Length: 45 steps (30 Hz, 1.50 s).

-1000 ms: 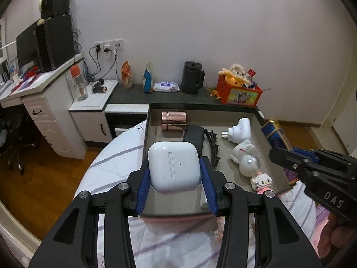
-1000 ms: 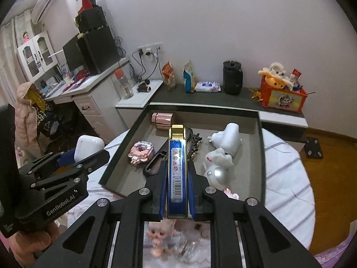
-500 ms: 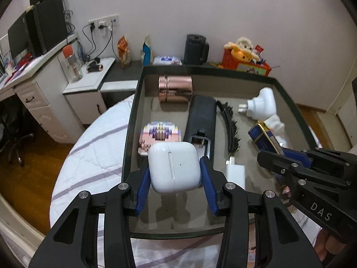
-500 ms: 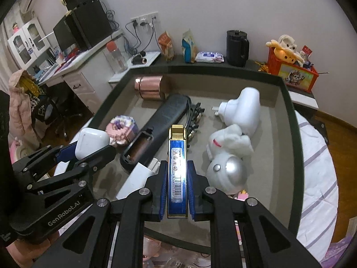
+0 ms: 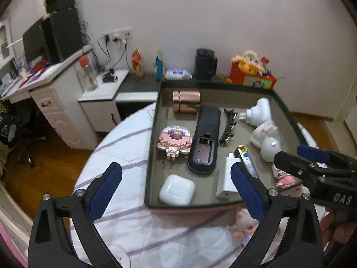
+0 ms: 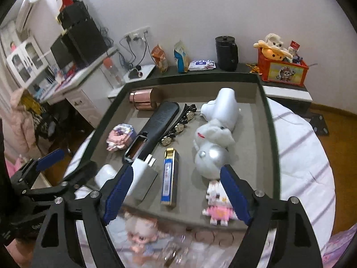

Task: Organize rigid objects
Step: 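Withdraw both tools from the tray back above the table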

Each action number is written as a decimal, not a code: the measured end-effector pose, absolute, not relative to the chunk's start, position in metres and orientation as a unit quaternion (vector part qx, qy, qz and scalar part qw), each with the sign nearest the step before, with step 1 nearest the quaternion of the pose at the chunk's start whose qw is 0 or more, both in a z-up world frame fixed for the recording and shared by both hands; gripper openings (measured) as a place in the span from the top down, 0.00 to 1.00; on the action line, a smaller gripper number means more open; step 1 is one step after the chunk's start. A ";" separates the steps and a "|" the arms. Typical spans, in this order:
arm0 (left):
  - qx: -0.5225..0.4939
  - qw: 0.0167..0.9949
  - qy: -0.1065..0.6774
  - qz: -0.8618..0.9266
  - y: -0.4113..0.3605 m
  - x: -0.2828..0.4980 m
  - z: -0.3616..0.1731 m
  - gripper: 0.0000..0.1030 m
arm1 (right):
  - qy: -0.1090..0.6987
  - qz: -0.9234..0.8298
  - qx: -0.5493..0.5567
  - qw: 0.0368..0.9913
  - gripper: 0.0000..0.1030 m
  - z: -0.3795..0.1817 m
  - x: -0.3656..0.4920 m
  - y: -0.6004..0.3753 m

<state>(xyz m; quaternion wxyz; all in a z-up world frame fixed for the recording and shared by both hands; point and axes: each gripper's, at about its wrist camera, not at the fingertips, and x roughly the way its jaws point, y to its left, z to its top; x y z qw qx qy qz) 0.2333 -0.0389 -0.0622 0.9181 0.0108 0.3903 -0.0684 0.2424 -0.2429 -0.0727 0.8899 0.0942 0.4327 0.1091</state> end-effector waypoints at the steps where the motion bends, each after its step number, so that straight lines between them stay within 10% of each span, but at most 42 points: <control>1: 0.008 0.919 0.387 -0.068 -0.037 0.227 -0.057 0.03 | 0.432 0.104 0.097 0.891 0.20 -0.071 0.238 -0.245; 6: 0.013 0.931 0.360 -0.051 -0.028 0.182 -0.029 0.00 | 0.404 0.081 0.114 0.904 0.00 -0.050 0.201 -0.253; 45: -0.003 0.955 0.296 -0.036 0.003 0.001 0.027 0.00 | 0.286 0.034 0.075 0.955 0.00 0.040 -0.014 -0.248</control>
